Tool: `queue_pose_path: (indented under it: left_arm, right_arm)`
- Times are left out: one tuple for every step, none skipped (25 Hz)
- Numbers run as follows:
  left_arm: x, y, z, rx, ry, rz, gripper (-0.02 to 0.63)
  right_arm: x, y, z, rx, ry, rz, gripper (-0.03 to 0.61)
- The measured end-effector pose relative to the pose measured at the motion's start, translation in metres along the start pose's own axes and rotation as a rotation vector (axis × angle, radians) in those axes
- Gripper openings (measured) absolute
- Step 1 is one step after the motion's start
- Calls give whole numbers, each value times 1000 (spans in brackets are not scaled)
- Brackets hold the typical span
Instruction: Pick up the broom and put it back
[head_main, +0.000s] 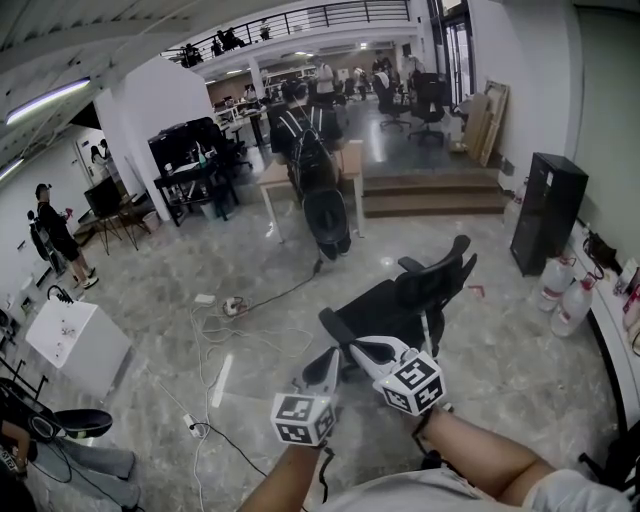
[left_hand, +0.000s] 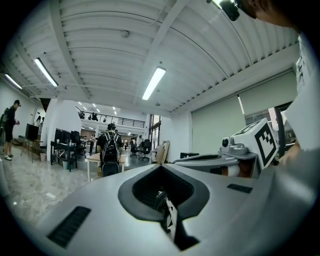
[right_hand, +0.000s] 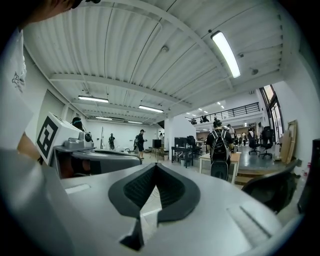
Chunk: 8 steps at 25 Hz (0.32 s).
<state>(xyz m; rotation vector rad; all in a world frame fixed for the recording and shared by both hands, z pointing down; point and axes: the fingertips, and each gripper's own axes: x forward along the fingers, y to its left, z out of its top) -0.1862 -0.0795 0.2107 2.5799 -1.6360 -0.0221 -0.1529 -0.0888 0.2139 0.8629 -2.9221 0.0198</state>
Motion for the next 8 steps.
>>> queue_pose_path:
  left_arm:
    - [-3,2,0,2,-1,-1,5]
    - [-4,3,1,3,0,-2,5]
    - [-5,3,1,4,3,-3,5]
    - [-6,2,1,3,5,-3,5]
    - [-6,2,0,0,7,-3,5]
    - [-6,2,0,-4,8,-2,5]
    - [-7,2,-1,-9,8,-1,5]
    - [-7,2,-2,-13,9,0,5]
  right_arm:
    - [2,2,0,3,3,-1,2]
    - [2,4,0,4,4,-2,2]
    - [2,5,0,5,6,-3,2]
    - [2,5,0,6,6,-3,2]
    - [1,6,-1,5,8,-4,2]
    - [0,7,-1,4,9,-5,2]
    - [-1,7,-2,4,12,-5,2]
    - [-2,8,-3,4,14,-5,2]
